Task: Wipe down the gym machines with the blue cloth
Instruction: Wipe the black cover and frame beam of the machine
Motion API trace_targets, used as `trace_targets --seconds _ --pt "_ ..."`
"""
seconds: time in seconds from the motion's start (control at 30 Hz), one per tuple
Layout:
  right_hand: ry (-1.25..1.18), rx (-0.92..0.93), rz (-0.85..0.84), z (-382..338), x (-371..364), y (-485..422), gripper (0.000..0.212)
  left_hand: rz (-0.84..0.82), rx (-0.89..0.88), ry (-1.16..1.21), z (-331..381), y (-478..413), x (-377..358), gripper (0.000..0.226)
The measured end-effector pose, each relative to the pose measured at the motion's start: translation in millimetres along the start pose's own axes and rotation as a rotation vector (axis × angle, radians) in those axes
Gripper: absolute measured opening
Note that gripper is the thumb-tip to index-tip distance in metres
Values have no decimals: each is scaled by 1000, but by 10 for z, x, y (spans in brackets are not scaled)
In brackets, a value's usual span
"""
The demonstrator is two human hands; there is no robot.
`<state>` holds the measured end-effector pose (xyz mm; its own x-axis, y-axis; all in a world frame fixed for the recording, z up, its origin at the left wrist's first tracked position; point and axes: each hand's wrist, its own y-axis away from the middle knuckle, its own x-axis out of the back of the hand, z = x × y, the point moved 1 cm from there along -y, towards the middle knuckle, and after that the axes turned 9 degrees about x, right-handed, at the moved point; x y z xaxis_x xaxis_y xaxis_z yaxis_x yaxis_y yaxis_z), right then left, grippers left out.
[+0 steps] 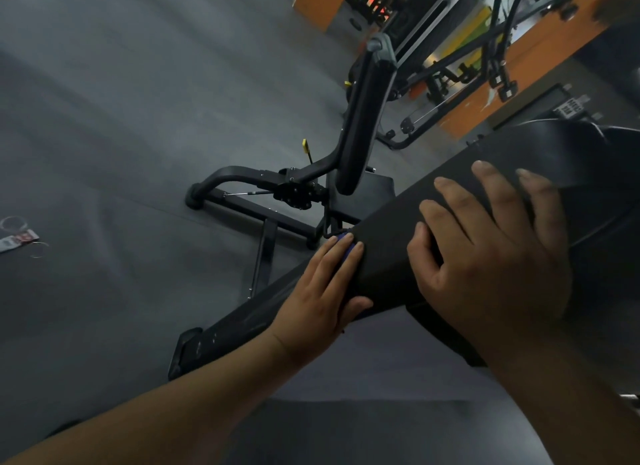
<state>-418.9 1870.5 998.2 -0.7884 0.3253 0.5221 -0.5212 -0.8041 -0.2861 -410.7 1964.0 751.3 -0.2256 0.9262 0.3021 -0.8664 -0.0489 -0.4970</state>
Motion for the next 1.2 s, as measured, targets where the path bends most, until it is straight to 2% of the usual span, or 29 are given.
trace_targets --seconds 0.17,0.27,0.37,0.47,0.6,0.67,0.8,0.97,1.07,1.2 --pt "-1 1 9 3 -6 -5 31 64 90 -60 278 -77 -30 86" --pt "-11 8 11 6 -11 3 31 28 44 -62 68 -13 -73 90" --pt "-26 13 16 5 -18 8 31 -21 106 -49 -217 114 -113 95" --pt "-27 16 6 12 -17 17 31 -18 183 7 -117 105 -143 98" --pt "-44 27 -21 35 -37 33 33 11 167 23 -11 94 -161 99" --pt "-57 27 -26 37 -44 34 33 -31 192 16 -211 193 -187 100" --pt "-78 26 -37 31 -80 60 35 -165 353 16 -513 356 -215 113" --pt "-175 1 -67 25 -134 68 38 -36 270 54 -35 132 -196 109" --pt "-173 36 -55 -139 -135 61 36 -20 230 70 -143 201 -220 104" --pt "-190 78 -37 -408 -210 129 32 -187 443 45 -611 497 -262 103"
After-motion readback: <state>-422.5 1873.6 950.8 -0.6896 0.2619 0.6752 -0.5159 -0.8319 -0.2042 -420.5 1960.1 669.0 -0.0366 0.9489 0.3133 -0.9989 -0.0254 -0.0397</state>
